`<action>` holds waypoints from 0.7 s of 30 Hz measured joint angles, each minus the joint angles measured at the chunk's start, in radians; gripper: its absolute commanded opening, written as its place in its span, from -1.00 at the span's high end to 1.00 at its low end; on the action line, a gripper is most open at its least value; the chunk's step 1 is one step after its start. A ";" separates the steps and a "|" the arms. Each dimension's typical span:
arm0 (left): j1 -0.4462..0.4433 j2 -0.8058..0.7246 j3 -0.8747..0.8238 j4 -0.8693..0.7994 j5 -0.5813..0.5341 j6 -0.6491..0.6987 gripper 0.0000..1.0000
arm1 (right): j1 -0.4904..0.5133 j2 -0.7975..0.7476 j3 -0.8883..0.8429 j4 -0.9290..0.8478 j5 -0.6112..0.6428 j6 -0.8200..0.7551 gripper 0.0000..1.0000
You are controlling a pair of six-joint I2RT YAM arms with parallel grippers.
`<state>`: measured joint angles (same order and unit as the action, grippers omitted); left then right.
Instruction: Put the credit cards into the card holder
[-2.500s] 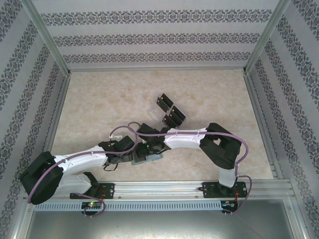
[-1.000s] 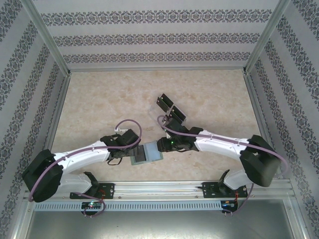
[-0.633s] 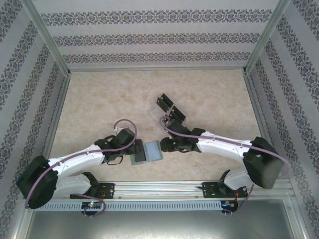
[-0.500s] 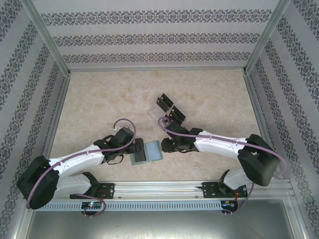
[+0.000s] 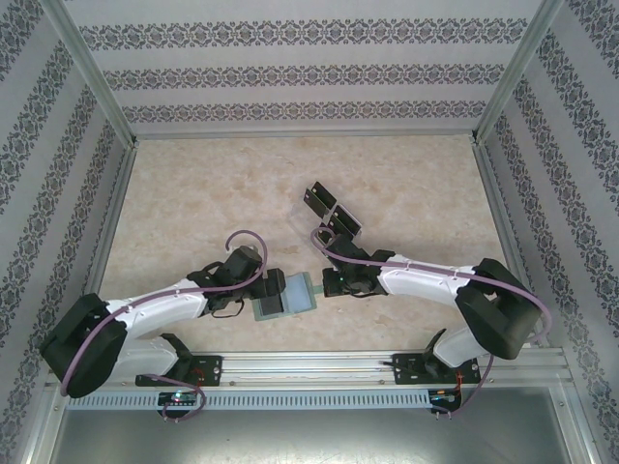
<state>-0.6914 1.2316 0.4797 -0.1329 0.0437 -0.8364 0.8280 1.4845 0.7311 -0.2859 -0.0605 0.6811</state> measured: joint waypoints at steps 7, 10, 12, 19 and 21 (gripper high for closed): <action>0.000 0.015 -0.005 0.021 0.016 0.008 -0.96 | -0.002 0.017 -0.008 0.016 -0.008 0.000 1.00; 0.000 0.008 -0.005 0.021 0.024 0.011 -0.95 | -0.002 0.018 -0.008 0.024 -0.009 0.000 1.00; -0.001 -0.001 -0.003 0.031 0.051 0.011 -0.95 | -0.002 0.018 -0.009 0.028 -0.008 0.000 1.00; -0.016 -0.060 0.045 0.045 0.092 0.006 -0.94 | -0.002 0.018 -0.009 0.029 -0.011 0.000 1.00; -0.027 -0.062 0.061 0.061 0.099 0.002 -0.94 | -0.002 0.018 -0.009 0.029 -0.012 0.000 1.00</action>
<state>-0.7185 1.1694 0.5411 -0.0719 0.1429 -0.8349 0.8265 1.5021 0.7219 -0.2573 -0.0723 0.6815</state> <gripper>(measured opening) 0.971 0.058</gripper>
